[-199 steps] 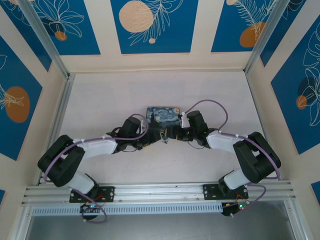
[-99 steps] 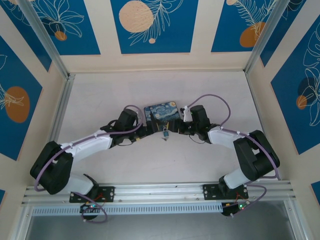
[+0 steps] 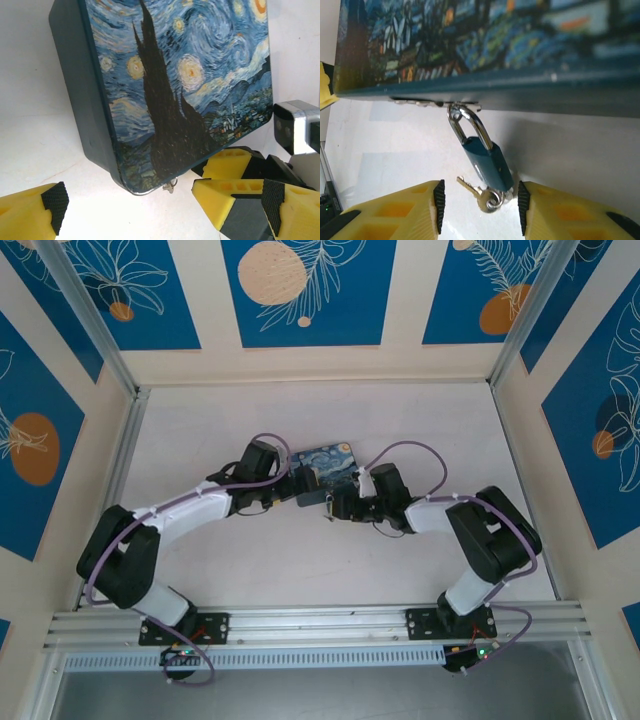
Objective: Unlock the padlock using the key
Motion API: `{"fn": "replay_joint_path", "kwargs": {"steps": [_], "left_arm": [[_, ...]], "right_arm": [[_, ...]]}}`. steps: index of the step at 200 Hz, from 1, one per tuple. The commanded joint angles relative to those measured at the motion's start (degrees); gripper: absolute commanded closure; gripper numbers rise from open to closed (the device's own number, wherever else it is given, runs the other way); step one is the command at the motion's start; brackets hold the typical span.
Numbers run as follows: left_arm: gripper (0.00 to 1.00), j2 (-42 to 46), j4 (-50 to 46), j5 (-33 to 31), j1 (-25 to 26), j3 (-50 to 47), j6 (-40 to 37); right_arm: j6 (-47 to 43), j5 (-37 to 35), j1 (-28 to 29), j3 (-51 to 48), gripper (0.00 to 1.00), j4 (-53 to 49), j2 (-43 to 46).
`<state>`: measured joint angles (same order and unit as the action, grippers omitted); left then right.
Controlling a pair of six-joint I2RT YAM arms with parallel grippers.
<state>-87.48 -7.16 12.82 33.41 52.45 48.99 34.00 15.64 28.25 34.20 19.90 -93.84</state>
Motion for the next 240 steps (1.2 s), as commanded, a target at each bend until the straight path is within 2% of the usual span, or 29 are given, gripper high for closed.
{"fn": "replay_joint_path", "kwargs": {"steps": [1, 68, 116, 158, 206, 240], "left_arm": [[0.0, -1.02, -1.44, 0.84, -0.84, 1.53, -1.02], [0.0, -1.9, 0.09, 1.93, -1.67, 0.82, -0.52], [0.0, -2.5, 1.29, 2.46, -1.99, 0.29, 0.31], [0.0, -2.93, 1.97, 2.83, -2.2, 0.29, 0.67], [0.0, -2.52, 1.98, 3.08, -2.84, 0.36, 0.5], [0.0, -1.75, 1.71, 3.17, -3.22, 0.46, 0.25]], "right_arm": [[-1.88, 0.27, 0.82, 1.74, 0.56, 1.12, -1.75], [-4.37, -0.39, 1.97, 2.87, 0.6, 1.03, -3.95], [-5.21, -5.61, 4.35, 3.04, 0.61, -0.37, -4.19], [-4.25, -9.22, 5.26, 2.39, 0.72, -0.53, -4.35], [-2.4, -10.3, 3.78, 0.15, 0.94, 0.4, -2.39], [-2.17, -9.64, 2.39, -1.55, 0.98, -0.63, 0.59]]}}
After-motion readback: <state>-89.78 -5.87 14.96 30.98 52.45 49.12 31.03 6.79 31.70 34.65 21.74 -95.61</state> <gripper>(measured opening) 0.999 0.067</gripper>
